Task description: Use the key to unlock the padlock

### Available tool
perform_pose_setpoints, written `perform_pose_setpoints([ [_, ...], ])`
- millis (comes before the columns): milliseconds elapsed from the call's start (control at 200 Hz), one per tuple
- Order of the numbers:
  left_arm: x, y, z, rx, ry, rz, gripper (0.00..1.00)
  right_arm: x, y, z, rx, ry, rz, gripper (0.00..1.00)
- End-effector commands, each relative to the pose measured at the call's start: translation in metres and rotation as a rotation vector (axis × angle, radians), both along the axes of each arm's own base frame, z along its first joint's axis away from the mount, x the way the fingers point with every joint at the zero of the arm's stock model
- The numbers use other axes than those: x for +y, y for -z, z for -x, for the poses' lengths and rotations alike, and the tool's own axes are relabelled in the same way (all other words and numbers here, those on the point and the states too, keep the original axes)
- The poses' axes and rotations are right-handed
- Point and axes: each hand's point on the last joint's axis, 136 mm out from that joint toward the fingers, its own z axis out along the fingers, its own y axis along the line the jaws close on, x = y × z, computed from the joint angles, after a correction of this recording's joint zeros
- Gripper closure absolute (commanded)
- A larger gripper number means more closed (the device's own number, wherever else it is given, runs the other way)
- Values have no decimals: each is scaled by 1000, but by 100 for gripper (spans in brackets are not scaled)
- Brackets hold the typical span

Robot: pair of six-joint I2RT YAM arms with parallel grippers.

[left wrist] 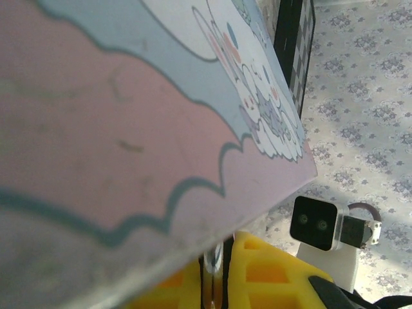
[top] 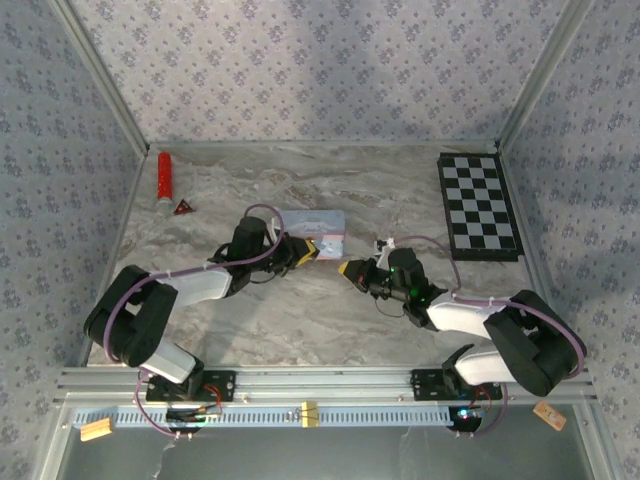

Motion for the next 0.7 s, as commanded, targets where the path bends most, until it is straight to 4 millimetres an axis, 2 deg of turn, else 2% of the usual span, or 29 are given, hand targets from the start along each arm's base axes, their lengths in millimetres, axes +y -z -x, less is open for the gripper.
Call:
perform_pose_setpoints([
  [0, -8, -42, -3, -83, 25, 110, 100, 11, -23, -2, -71, -40, -47, 100],
  [370, -8, -51, 0, -61, 18, 169, 100, 21, -38, -10, -116, -68, -121, 100],
  [695, -6, -51, 3, -57, 7, 182, 100, 23, -37, -17, -102, -64, -172, 100],
])
